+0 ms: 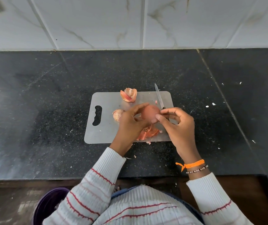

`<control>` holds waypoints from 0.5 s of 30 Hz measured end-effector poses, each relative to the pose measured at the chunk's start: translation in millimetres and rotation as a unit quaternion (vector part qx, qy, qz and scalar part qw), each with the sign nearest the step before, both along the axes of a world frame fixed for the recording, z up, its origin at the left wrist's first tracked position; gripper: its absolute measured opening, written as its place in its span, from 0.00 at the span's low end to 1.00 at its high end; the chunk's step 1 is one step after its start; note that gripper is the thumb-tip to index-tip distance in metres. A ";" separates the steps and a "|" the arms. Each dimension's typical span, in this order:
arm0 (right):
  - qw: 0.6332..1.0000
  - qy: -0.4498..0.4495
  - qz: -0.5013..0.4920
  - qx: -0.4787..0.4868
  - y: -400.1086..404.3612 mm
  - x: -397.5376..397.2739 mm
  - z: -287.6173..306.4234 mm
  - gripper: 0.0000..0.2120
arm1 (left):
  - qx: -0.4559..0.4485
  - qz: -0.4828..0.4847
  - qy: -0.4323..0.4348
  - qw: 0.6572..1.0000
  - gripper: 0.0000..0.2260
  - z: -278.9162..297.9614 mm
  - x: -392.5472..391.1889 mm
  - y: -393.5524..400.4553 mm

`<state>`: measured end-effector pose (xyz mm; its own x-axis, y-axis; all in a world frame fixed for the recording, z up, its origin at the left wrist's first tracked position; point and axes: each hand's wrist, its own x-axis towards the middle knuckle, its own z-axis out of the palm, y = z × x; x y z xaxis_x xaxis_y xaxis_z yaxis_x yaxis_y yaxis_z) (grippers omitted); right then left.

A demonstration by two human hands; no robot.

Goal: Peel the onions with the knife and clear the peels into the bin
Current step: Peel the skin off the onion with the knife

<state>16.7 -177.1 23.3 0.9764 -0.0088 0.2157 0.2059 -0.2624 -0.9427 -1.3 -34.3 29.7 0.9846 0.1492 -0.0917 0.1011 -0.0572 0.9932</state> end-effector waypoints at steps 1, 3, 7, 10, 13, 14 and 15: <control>1.000 -0.014 -0.002 -0.010 -0.3 0.2 -1.0 0.06 | 0.004 0.000 -0.003 1.000 0.22 0.3 -0.1 -0.7; 0.999 -0.045 -0.007 -0.025 -1.0 0.9 -1.4 0.05 | 0.013 0.003 -0.008 1.000 0.22 0.1 0.0 -1.3; 0.991 -0.114 -0.012 -0.072 1.2 3.5 -1.5 0.02 | 0.026 0.017 -0.008 1.000 0.22 -1.6 0.6 0.1; 0.988 -0.121 -0.010 -0.094 2.7 7.3 -1.9 0.03 | 0.022 0.012 -0.010 1.000 0.20 -3.7 0.5 2.1; 0.989 -0.106 -0.016 -0.100 1.5 11.4 -3.9 0.04 | -0.003 0.000 0.003 1.000 0.19 -5.2 0.5 6.7; 0.991 -0.093 -0.019 -0.089 1.2 12.4 -4.4 0.05 | -0.015 -0.005 0.009 1.000 0.18 -5.4 0.8 8.2; 0.994 -0.077 -0.019 -0.072 1.1 13.0 -4.4 0.05 | -0.032 -0.010 0.016 0.999 0.18 -5.3 1.0 9.3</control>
<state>29.7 -176.0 18.9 0.9313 -0.0039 0.3641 0.3318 -0.4033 -0.8528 -0.3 -25.0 24.5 0.9838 0.1222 -0.1313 0.1317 0.0046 0.9913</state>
